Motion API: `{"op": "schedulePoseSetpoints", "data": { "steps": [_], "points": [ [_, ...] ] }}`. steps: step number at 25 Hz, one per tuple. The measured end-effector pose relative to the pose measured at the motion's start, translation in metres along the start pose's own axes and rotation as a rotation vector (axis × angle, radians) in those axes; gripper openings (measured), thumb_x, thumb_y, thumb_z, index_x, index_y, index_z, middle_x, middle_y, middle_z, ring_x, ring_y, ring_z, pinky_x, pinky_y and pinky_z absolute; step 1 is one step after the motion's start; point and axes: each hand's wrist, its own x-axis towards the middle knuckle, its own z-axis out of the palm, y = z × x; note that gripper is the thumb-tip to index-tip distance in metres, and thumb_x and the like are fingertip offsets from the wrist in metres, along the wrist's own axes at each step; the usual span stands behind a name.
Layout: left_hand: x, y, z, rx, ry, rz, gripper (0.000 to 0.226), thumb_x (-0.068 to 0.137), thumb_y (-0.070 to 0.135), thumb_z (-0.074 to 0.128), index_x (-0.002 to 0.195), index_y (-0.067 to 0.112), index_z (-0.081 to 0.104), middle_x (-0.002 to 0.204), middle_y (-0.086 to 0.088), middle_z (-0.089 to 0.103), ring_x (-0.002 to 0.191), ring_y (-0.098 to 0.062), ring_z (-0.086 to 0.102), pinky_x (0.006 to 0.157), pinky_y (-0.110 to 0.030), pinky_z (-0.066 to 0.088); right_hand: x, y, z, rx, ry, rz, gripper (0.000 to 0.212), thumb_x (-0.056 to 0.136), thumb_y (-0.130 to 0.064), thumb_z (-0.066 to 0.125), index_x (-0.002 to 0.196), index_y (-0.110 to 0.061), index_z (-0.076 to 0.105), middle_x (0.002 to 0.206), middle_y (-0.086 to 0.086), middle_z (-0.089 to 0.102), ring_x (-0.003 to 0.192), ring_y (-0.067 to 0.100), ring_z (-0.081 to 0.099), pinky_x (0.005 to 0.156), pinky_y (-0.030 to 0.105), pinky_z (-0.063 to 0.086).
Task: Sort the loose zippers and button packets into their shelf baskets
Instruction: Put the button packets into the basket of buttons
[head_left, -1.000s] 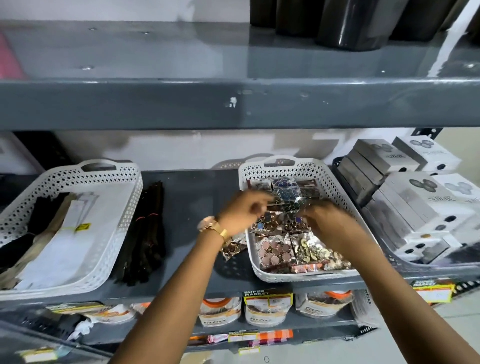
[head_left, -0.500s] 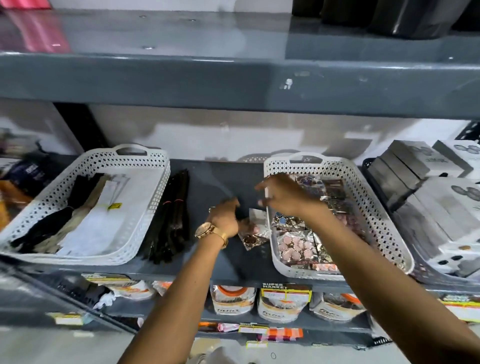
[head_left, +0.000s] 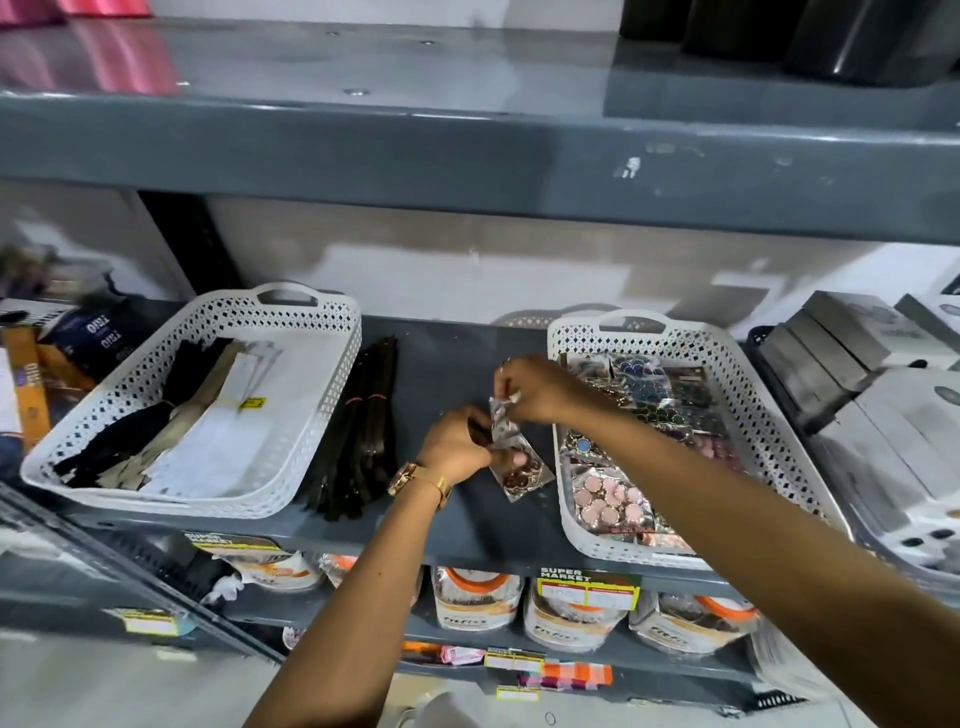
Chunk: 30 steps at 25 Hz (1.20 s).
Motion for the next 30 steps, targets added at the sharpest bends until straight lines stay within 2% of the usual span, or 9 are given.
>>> {"op": "schedulePoseSetpoints", "data": {
  "steps": [3, 6, 8, 11, 17, 20, 23, 27, 30],
  "points": [
    [0.001, 0.009, 0.004, 0.16, -0.052, 0.006, 0.068, 0.056, 0.037, 0.088, 0.114, 0.018, 0.058, 0.102, -0.004, 0.067, 0.095, -0.023, 0.064, 0.079, -0.03, 0.049, -0.014, 0.009, -0.028, 0.303, 0.157, 0.01, 0.022, 0.072, -0.008, 0.077, 0.091, -0.007, 0.065, 0.074, -0.003, 0.062, 0.064, 0.006, 0.054, 0.063, 0.021, 0.04],
    [0.009, 0.016, 0.008, 0.187, -0.094, 0.015, 0.035, 0.069, 0.024, 0.082, 0.099, 0.013, 0.068, 0.092, -0.005, 0.071, 0.083, -0.021, 0.065, 0.063, -0.024, 0.047, -0.029, 0.03, -0.052, 0.495, 0.282, 0.078, 0.032, 0.072, -0.01, 0.075, 0.101, -0.013, 0.062, 0.086, -0.003, 0.063, 0.072, 0.005, 0.056, 0.06, 0.018, 0.043],
    [0.011, 0.021, 0.003, 0.035, -0.176, -0.044, 0.008, 0.076, 0.012, 0.076, 0.08, 0.01, 0.069, 0.075, -0.004, 0.065, 0.071, -0.016, 0.06, 0.053, -0.022, 0.048, -0.043, 0.051, -0.066, 0.664, 0.322, 0.155, 0.031, 0.071, -0.005, 0.075, 0.1, -0.012, 0.065, 0.095, 0.003, 0.066, 0.081, 0.014, 0.062, 0.06, 0.02, 0.049],
    [0.009, 0.029, -0.016, -0.284, -0.139, -0.12, 0.025, 0.084, 0.001, 0.063, 0.065, 0.016, 0.057, 0.067, -0.002, 0.057, 0.066, -0.014, 0.056, 0.043, -0.018, 0.052, -0.068, 0.085, -0.087, 0.86, 0.355, 0.343, 0.022, 0.073, -0.005, 0.075, 0.092, -0.012, 0.066, 0.09, 0.007, 0.069, 0.074, 0.018, 0.064, 0.056, 0.022, 0.053],
    [0.015, 0.048, -0.052, -0.848, 0.027, -0.104, 0.034, 0.083, -0.015, 0.05, 0.093, 0.017, 0.048, 0.064, -0.009, 0.052, 0.048, -0.014, 0.053, 0.049, -0.032, 0.06, -0.108, 0.128, -0.089, 1.056, 0.287, 0.488, 0.017, 0.074, -0.007, 0.072, 0.088, -0.014, 0.066, 0.092, 0.005, 0.069, 0.088, 0.02, 0.062, 0.077, 0.028, 0.051],
    [0.018, 0.073, -0.047, -0.81, -0.11, 0.01, 0.04, 0.082, -0.017, 0.049, 0.101, 0.018, 0.052, 0.07, -0.007, 0.06, 0.065, -0.018, 0.059, 0.06, -0.031, 0.06, -0.111, 0.138, -0.085, 0.869, 0.365, 0.425, 0.024, 0.06, -0.022, 0.076, 0.083, -0.02, 0.07, 0.087, -0.001, 0.072, 0.082, 0.009, 0.068, 0.08, 0.022, 0.052],
    [0.02, 0.104, -0.028, -0.639, -0.225, 0.115, 0.035, 0.082, -0.015, 0.052, 0.095, 0.015, 0.062, 0.097, -0.01, 0.063, 0.084, -0.021, 0.062, 0.072, -0.034, 0.056, -0.102, 0.141, -0.076, 0.286, 0.565, 0.156, 0.017, 0.074, -0.014, 0.077, 0.091, -0.016, 0.075, 0.086, -0.005, 0.073, 0.062, -0.011, 0.065, 0.065, 0.005, 0.05],
    [0.037, 0.131, 0.003, -0.467, -0.219, 0.149, 0.028, 0.082, -0.01, 0.058, 0.091, 0.016, 0.065, 0.103, -0.012, 0.06, 0.095, -0.024, 0.056, 0.078, -0.034, 0.051, -0.094, 0.15, -0.047, -0.239, 0.534, -0.023, 0.015, 0.077, -0.018, 0.073, 0.09, -0.024, 0.077, 0.093, -0.004, 0.076, 0.079, 0.011, 0.07, 0.076, 0.035, 0.06],
    [0.052, 0.135, 0.018, -0.375, -0.258, 0.137, 0.027, 0.082, -0.008, 0.058, 0.088, 0.017, 0.064, 0.104, -0.011, 0.058, 0.096, -0.024, 0.054, 0.082, -0.039, 0.05, -0.092, 0.156, -0.032, -0.321, 0.368, -0.021, 0.016, 0.077, -0.023, 0.073, 0.091, -0.028, 0.075, 0.101, -0.009, 0.074, 0.098, 0.011, 0.067, 0.094, 0.036, 0.053]
  ]
}}
